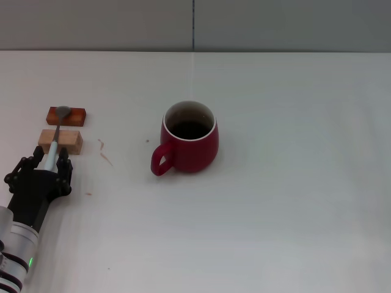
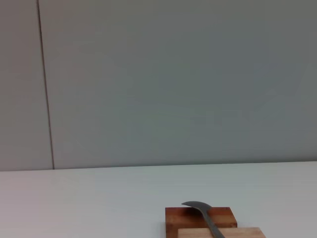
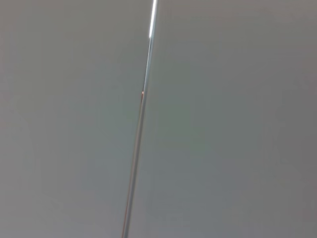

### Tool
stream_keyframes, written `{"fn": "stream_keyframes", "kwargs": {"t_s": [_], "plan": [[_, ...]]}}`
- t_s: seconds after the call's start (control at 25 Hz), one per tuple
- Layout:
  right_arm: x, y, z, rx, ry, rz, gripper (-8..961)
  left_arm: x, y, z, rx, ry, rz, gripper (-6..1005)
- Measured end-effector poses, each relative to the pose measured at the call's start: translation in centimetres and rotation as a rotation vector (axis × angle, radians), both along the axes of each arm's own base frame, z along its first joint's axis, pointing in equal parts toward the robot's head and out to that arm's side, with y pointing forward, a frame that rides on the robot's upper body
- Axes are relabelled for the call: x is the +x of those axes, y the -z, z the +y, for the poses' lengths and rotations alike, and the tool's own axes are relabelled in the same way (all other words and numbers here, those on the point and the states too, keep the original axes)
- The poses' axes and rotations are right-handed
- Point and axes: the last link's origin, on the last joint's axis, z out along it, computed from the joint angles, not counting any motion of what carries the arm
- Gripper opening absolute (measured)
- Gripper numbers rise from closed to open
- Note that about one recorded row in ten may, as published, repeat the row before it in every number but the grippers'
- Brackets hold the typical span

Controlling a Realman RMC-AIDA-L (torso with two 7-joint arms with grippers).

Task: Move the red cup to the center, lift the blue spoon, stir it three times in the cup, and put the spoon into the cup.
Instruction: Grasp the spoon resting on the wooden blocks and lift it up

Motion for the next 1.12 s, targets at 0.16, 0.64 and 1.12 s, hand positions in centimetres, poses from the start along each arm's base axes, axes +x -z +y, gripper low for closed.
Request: {"fn": "stream_keyframes", "kwargs": {"t_s": [0.16, 0.64, 1.12], "plan": [[-0.01, 0.0, 0.01, 0.0, 0.0, 0.0, 663, 0.05, -0.02, 0.05, 0.001, 0.002, 0.0, 434], [-0.03, 0.14, -0.03, -0.002, 0.0, 0.002, 662, 0.11, -0.02, 0.03, 0.005, 0.004, -0.004, 347], [-0.09, 0.27, -0.24, 0.002, -0.005, 0.002, 663, 0.1, -0.05, -0.01, 0.007, 0.003, -0.004, 296]]}}
